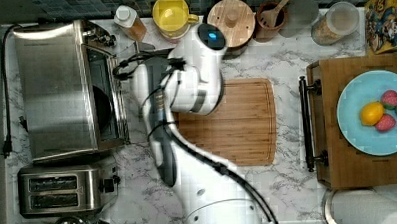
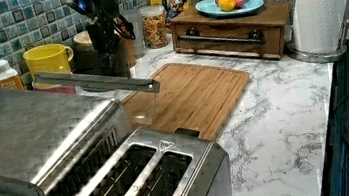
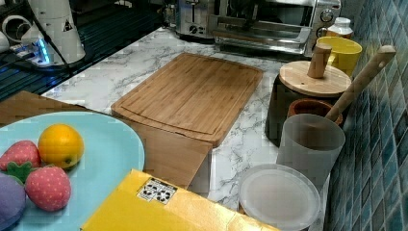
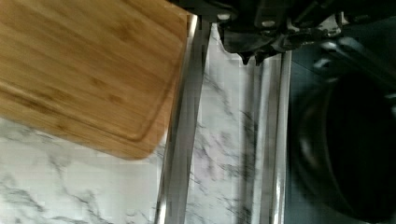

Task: Close the oven.

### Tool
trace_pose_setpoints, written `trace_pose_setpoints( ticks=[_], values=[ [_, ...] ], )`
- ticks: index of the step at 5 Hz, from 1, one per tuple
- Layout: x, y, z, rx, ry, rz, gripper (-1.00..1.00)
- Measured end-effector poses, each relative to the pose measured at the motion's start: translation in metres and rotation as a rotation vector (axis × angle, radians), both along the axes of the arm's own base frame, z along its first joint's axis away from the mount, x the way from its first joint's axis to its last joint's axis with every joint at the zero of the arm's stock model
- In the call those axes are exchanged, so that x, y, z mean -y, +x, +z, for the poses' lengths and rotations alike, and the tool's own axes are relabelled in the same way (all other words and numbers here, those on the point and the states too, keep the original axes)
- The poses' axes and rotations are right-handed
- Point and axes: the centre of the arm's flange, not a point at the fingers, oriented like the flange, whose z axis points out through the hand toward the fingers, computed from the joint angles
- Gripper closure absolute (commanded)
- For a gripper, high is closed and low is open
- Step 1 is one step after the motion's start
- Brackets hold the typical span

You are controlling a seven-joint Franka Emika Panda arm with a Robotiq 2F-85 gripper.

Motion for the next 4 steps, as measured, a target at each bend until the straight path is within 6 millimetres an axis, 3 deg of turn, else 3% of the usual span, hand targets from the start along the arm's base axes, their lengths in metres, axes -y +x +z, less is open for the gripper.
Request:
trace_pose_setpoints(
  ticks=[2, 4],
  values=[
    [-0.119, -0.013, 0.051, 0.111, -0.236, -0.006, 1.00],
    [-0.240, -0.056, 0.078, 0.257, -0.637, -0.057, 1.00]
  ],
)
